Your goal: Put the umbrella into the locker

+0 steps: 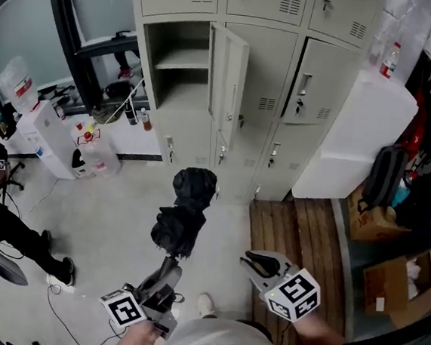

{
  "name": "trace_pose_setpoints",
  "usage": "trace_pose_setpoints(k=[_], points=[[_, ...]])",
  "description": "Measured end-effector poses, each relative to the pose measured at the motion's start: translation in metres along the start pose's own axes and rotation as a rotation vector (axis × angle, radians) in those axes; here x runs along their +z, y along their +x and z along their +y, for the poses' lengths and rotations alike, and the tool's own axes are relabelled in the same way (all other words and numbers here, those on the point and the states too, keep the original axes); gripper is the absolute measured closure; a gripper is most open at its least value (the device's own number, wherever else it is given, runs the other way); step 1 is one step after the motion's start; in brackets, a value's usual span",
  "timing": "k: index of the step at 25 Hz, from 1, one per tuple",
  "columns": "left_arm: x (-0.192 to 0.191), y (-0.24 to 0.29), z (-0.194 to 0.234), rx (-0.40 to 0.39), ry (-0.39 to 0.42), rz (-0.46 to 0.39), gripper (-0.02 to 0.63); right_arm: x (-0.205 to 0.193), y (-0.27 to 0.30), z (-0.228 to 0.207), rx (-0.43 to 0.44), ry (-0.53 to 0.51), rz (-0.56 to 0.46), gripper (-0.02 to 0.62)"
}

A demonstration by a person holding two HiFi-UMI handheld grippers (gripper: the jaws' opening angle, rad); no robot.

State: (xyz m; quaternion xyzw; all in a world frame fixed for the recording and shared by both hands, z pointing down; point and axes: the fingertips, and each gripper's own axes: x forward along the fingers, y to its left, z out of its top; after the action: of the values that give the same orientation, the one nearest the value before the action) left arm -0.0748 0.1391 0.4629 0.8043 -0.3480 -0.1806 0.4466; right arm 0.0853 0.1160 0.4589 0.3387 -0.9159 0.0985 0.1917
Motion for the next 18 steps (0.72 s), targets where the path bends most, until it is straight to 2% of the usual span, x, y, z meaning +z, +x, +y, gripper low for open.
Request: trace_pose_setpoints(k=[3, 5, 7, 10, 13, 18], points=[[0.039, 0.018, 0.012, 0.005, 0.014, -0.03, 0.446, 0.018, 0.035, -0.007, 0.03, -0.006, 0.002, 0.559], [0.06, 0.03, 0.018, 0.025, 0.029, -0.043, 0.446, 0.029, 0.051, -0.01, 0.062, 0.001, 0.004, 0.501], [0.083, 0.042, 0.024, 0.045, 0.046, -0.052, 0.446, 0.041, 0.064, -0.018, 0.081, -0.009, 0.003, 0.491], [0.118, 0.065, 0.033, 0.069, 0.075, -0.071, 0.446, 0.058, 0.086, -0.043, 0.098, -0.038, 0.005, 0.491], [0.148, 0.094, 0.04, 0.089, 0.1, -0.088, 0.446, 0.073, 0.109, -0.072, 0.125, -0.065, 0.009, 0.537], [0.2, 0.142, 0.049, 0.135, 0.125, -0.134, 0.446, 0.108, 0.144, -0.101, 0.253, -0.142, 0.012, 0.569]])
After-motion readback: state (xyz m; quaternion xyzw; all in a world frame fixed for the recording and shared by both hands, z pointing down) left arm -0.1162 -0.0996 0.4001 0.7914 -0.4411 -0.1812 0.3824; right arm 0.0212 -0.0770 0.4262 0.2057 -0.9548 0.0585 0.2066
